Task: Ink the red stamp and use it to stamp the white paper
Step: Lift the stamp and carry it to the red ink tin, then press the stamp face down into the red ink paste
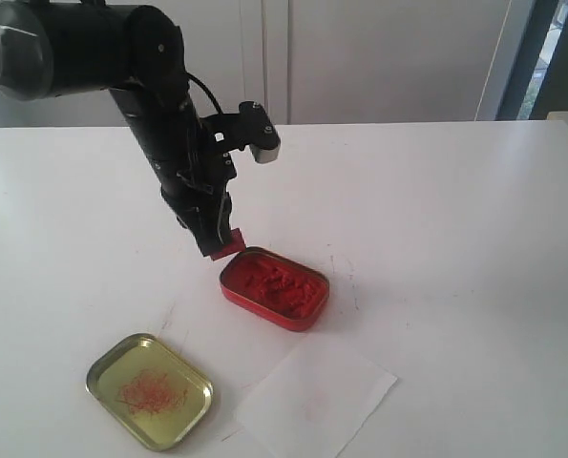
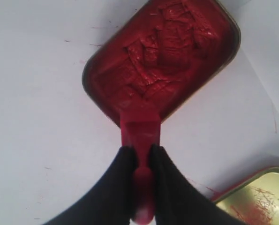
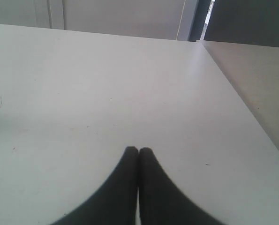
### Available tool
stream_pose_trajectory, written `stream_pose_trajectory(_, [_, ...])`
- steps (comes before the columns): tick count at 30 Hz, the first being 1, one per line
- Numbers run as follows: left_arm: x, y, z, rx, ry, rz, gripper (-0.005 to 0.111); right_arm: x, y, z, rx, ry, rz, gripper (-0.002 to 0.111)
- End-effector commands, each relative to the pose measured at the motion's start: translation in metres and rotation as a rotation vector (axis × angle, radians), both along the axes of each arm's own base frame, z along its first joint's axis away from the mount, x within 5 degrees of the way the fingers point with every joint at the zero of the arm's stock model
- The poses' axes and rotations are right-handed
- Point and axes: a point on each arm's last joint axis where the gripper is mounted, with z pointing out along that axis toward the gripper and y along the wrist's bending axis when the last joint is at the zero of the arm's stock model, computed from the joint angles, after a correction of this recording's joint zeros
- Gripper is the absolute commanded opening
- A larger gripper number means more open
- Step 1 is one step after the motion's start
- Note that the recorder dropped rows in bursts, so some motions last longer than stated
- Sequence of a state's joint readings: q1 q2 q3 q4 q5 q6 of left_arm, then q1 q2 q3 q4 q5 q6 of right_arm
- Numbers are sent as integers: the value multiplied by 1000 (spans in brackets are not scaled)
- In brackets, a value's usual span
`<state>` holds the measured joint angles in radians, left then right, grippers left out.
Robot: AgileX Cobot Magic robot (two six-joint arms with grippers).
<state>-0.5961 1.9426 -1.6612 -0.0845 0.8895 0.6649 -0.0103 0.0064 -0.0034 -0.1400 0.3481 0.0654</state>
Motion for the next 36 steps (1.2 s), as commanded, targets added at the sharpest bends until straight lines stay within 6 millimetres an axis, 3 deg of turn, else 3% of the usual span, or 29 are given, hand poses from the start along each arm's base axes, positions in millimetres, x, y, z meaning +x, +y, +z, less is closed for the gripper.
stream_pose_trajectory(1, [-3,-15,-2,-8,26,-19,0,0,0,0,-9,-9,3,0])
stream_pose_trajectory(4, [-2,-28,-10,-3,18,-25,0,0,0,0,-9,-9,3,0])
stream_pose_trajectory(8, [7,-39,-24,-41,31,133,0,0,0,0,-9,-9,3,0])
stream_pose_trajectory(16, [15,-31,-30,20,-1,326,0,0,0,0,-9,-9,3,0])
stream_pose_trajectory(36, [17,-39,-53,-21,90,441,0,0,0,0,-9,-9,3,0])
